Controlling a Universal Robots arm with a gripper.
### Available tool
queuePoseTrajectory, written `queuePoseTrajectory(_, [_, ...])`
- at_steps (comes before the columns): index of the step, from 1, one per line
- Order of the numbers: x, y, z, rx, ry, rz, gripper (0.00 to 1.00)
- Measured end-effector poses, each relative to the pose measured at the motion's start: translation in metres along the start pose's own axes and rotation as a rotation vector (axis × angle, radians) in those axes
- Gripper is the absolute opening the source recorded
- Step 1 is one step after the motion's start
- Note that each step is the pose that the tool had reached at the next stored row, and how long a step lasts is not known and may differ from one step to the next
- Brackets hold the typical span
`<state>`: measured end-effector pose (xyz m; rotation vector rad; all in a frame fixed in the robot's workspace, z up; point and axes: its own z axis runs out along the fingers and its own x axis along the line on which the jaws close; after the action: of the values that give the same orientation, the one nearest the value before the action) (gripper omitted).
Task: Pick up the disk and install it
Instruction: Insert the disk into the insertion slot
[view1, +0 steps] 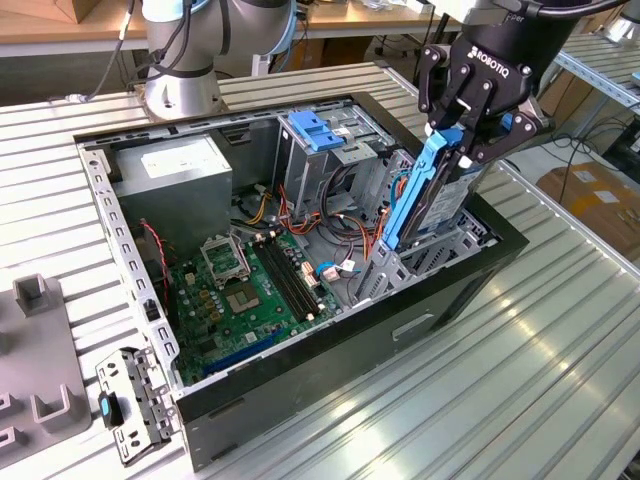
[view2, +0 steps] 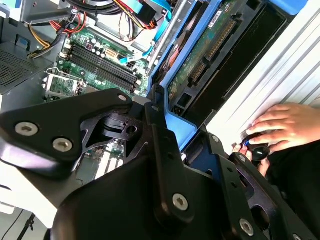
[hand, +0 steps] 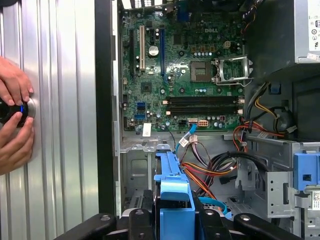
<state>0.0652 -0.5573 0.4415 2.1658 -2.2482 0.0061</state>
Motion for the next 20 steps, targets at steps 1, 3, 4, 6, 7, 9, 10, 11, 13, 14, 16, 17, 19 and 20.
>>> queuePoseTrajectory(1, [0.0000, 0.0000, 0.0000, 0.0000, 0.0000, 0.000, 0.37])
queuePoseTrajectory(3, [0.0000, 0.0000, 0.0001, 0.0000, 0.0000, 0.000, 0.37])
queuePoseTrajectory(4, [0.0000, 0.0000, 0.0001, 0.0000, 0.0000, 0.000, 0.37])
queuePoseTrajectory(6, [0.0000, 0.0000, 0.0001, 0.0000, -0.0001, 0.000, 0.37])
queuePoseTrajectory(7, [-0.0001, -0.0001, 0.0002, 0.0000, -0.0001, 0.000, 0.38])
queuePoseTrajectory(9, [-0.0002, -0.0001, 0.0008, 0.0000, -0.0003, 0.000, 0.44])
queuePoseTrajectory(10, [-0.0001, -0.0001, 0.0017, 0.0000, 0.0001, 0.000, 0.44])
queuePoseTrajectory(11, [-0.0002, -0.0003, 0.0043, 0.0000, -0.0001, 0.000, 0.44])
queuePoseTrajectory(13, [-0.0002, -0.0004, 0.0087, 0.0000, -0.0001, 0.000, 0.44])
queuePoseTrajectory(14, [-0.0003, -0.0005, 0.0114, 0.0000, -0.0001, 0.000, 0.44])
queuePoseTrajectory(16, [-0.0002, -0.0008, 0.0151, 0.0000, -0.0001, 0.000, 0.44])
queuePoseTrajectory(17, [-0.0001, -0.0012, 0.0175, 0.0000, 0.0001, 0.000, 0.43])
queuePoseTrajectory(19, [0.0001, -0.0018, 0.0215, 0.0000, -0.0001, 0.000, 0.30])
queuePoseTrajectory(20, [0.0004, -0.0023, 0.0234, 0.0000, 0.0000, 0.000, 0.30])
